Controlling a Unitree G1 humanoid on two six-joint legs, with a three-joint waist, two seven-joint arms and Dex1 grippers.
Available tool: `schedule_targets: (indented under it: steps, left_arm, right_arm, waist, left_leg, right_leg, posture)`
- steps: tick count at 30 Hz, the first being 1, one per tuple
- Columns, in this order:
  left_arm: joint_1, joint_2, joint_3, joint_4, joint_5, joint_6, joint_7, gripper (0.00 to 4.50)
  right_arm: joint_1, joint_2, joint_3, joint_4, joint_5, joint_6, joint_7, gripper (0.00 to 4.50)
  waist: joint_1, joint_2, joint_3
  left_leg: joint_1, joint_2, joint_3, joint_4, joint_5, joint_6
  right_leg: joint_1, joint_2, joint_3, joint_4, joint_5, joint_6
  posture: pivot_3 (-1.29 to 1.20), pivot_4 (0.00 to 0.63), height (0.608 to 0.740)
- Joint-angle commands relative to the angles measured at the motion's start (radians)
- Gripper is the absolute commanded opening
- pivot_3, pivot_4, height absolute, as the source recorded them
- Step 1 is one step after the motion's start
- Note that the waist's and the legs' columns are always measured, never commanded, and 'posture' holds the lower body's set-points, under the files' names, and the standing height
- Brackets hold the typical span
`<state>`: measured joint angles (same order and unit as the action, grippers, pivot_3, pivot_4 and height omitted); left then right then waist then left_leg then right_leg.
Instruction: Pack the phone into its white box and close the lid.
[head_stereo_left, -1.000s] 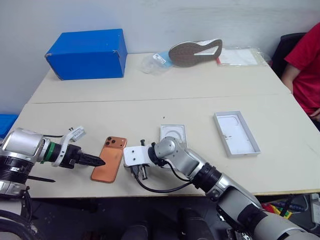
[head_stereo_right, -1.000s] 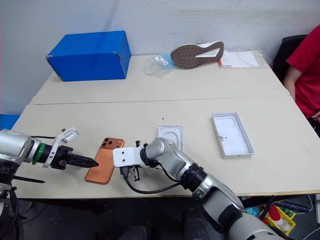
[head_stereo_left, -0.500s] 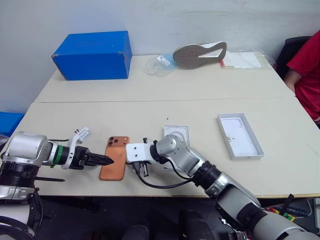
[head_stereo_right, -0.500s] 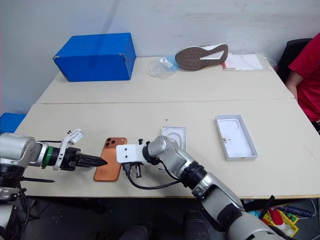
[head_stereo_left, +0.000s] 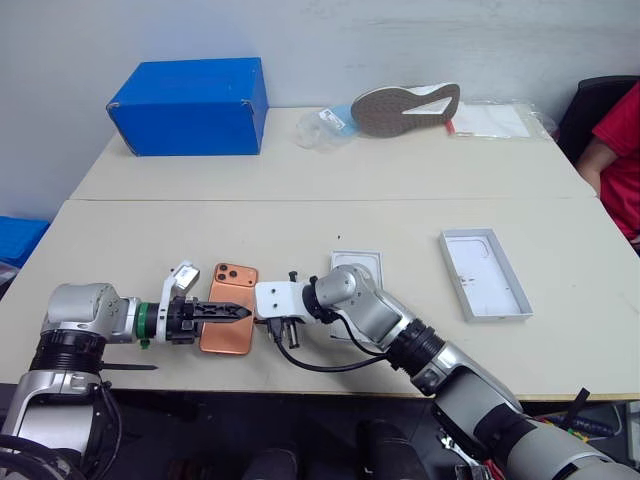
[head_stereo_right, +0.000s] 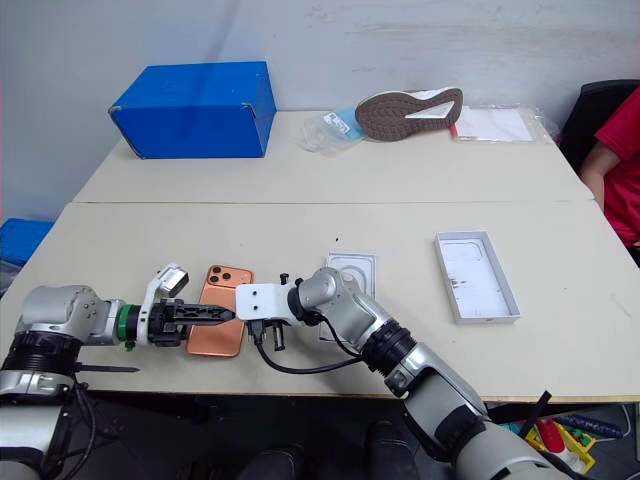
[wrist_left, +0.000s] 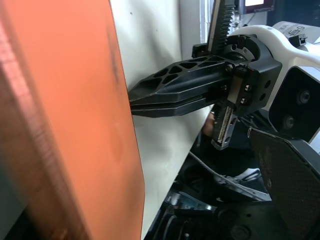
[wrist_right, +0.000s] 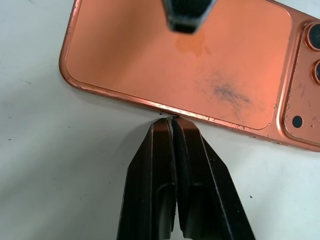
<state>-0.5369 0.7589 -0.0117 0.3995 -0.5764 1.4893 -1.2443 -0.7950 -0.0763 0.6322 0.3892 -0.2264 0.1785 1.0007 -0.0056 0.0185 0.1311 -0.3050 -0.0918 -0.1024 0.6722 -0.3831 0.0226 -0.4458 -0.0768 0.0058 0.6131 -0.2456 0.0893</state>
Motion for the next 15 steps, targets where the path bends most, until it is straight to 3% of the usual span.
schedule_targets:
  steps: [1,3,6,8,11,15]
  left_arm:
    - [0.018,-0.013,-0.038,0.002,-0.010,0.008,0.034,4.50]
    - [0.012,0.017,-0.041,0.012,-0.014,0.002,0.027,4.50]
    - [0.003,0.052,-0.051,0.034,-0.015,-0.009,0.012,3.66]
    - [-0.003,0.073,-0.062,0.047,-0.016,-0.020,0.000,3.66]
    - [-0.018,0.088,-0.071,0.070,-0.028,-0.027,-0.018,3.02]
    - [-0.019,0.081,-0.065,0.069,-0.050,-0.020,-0.017,1.74]
  right_arm:
    - [0.000,0.002,0.002,-0.022,-0.007,0.014,0.001,0.08]
    - [0.006,-0.004,0.003,-0.027,-0.008,0.014,0.002,0.08]
    - [0.010,-0.009,0.004,-0.032,-0.009,0.014,0.002,0.00]
    - [0.011,-0.009,0.004,-0.033,-0.010,0.014,0.001,0.00]
    - [0.004,-0.006,0.001,-0.026,-0.010,0.009,-0.005,0.00]
    - [0.003,-0.007,-0.002,-0.027,-0.009,-0.003,-0.009,0.00]
  waist:
    - [0.000,0.000,0.000]
    - [0.000,-0.001,0.000]
    - [-0.006,-0.004,0.002]
    - [-0.013,-0.005,0.003]
    - [-0.024,-0.007,0.004]
    - [-0.025,-0.008,0.005]
  left_leg:
    - [0.000,0.000,0.000,0.000,0.000,0.000]
    - [0.000,0.000,0.000,0.000,0.000,0.000]
    - [0.000,0.001,0.000,-0.002,0.000,0.000]
    - [-0.001,0.001,0.000,-0.004,0.000,-0.001]
    - [-0.001,0.002,0.000,-0.006,0.000,-0.001]
    - [-0.004,0.002,0.000,-0.006,0.001,-0.002]
  right_leg:
    - [0.000,0.000,0.000,0.000,0.000,0.000]
    - [0.000,0.000,0.000,-0.001,0.000,0.000]
    - [0.000,0.001,0.000,-0.002,0.000,0.000]
    - [-0.002,0.002,0.000,-0.002,0.000,0.000]
    - [-0.003,0.002,0.000,-0.002,0.000,-0.001]
    - [-0.006,0.002,0.000,-0.003,0.000,-0.001]
  posture:
    - [0.00,0.150,0.740]
    - [0.00,0.150,0.740]
    - [0.00,0.150,0.740]
    - [0.00,0.150,0.740]
    - [0.00,0.150,0.740]
    - [0.00,0.150,0.740]
